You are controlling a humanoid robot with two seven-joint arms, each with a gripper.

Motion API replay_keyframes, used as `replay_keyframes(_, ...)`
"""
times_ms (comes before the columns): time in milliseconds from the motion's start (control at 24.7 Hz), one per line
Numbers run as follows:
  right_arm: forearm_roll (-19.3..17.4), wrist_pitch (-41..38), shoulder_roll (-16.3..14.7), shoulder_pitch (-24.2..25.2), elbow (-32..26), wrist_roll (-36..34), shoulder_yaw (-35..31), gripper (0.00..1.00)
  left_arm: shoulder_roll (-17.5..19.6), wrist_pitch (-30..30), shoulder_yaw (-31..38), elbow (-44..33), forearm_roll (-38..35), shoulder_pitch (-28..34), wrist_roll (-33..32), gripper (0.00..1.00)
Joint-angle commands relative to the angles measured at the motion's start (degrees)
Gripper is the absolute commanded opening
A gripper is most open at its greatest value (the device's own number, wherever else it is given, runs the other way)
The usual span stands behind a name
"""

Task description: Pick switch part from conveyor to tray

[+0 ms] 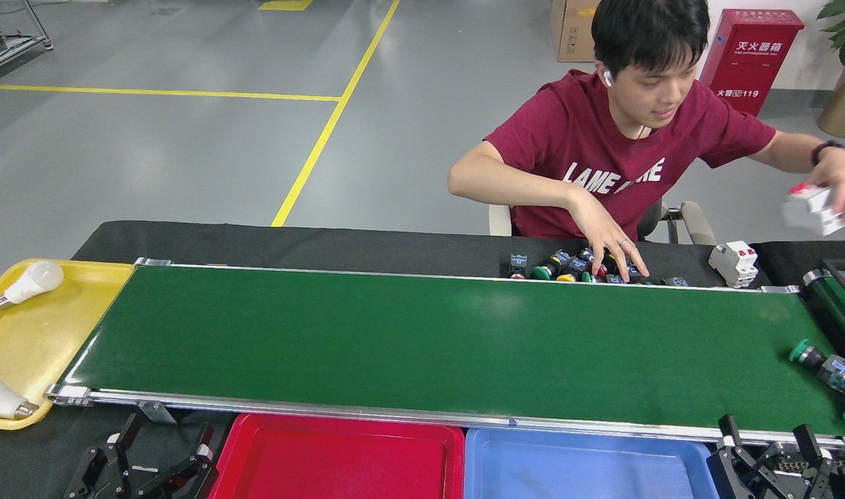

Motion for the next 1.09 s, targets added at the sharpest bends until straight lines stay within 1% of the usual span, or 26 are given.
replay_keyframes(0,-0.1,1.8,-0.5,-0.5,-0.4,0.2,-0.3,0.98,0.6,-0.1,0.0,-0.5,0.1,-0.2,0.5,1.0)
replay_keyframes(121,-0.1,4.5,-0.7,-0.6,0.4,0.2,-0.3,0.98,0.7,-0.1,0.0,-0.5,0.1,-0.4,0.5,1.0)
replay_keyframes(283,-0.1,9.6,-2.2,-1.4,2.2,0.3,-0.3,0.98,0.8,-0.5,-0.1,-0.5,0.0,-0.1,0.5,1.0)
replay_keyframes(364,-0.2,12.1,-3.2,-3.1,5.5,0.6,-0.3,0.98,0.8,-1.4,-0.2,-0.5,0.0,0.1,0.5,1.0)
replay_keyframes(445,-0.2,12.6,-3.7,-6.8,10.9,0.7,-0.3,0.98,0.8,-1.7,-0.3,-0.5,0.0,0.1,0.5,1.0)
replay_keyframes(526,-0.2,12.7,-3.8,-10.4,14.4,1.0,-0.2,0.98,0.8,-1.7,-0.3,-0.5,0.0,0.1,0.5,1.0)
replay_keyframes(647,-0.2,12.7,-3.7,-12.5,16.2,3.0,-0.1,0.98,0.8,-1.7,-0.3,-0.5,-0.1,0.1,0.5,1.0)
replay_keyframes(768,-0.1,12.7,-3.8,-15.8,18.7,4.1,0.1,0.98,0.8,-1.7,-0.3,-0.4,-0.1,0.1,0.5,1.0)
replay_keyframes(930,0.3,12.6,-4.2,-21.7,24.8,6.1,0.4,0.98,0.7,-1.7,-0.3,-0.3,-0.2,-0.2,0.4,1.0)
replay_keyframes(1051,0.5,12.7,-4.3,-25.7,30.7,6.2,3.7,0.98,0.8,-1.7,-3.2,0.0,-0.4,-1.4,0.5,1.0)
